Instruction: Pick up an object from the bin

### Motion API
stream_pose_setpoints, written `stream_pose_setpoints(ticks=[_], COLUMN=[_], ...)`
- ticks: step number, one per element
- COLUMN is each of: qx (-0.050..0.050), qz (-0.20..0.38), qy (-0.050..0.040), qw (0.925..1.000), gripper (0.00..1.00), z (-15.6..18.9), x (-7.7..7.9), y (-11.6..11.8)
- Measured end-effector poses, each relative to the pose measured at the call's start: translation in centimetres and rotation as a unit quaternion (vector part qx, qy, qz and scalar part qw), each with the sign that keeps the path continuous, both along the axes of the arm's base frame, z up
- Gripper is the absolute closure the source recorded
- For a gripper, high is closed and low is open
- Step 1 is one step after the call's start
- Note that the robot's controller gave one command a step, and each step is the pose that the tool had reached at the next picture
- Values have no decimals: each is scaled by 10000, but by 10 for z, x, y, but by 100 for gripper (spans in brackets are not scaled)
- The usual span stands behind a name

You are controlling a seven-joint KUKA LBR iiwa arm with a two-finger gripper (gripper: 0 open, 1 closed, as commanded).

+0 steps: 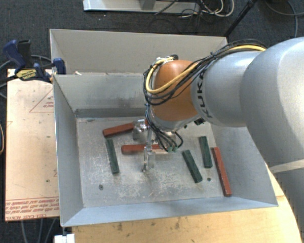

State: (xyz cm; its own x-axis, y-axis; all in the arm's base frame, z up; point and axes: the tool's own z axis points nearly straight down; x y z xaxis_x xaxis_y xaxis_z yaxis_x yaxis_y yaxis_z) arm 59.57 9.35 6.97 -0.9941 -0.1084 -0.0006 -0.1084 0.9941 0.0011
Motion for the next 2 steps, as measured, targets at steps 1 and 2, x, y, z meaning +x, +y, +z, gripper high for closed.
stream_pose_setpoints(ticks=[1,2], qx=[1,12], qz=[-9,-60], qy=[-6,-50], qw=[10000,10000], gripper=[100,100], z=[2,144], x=[1,-24], y=[-1,22])
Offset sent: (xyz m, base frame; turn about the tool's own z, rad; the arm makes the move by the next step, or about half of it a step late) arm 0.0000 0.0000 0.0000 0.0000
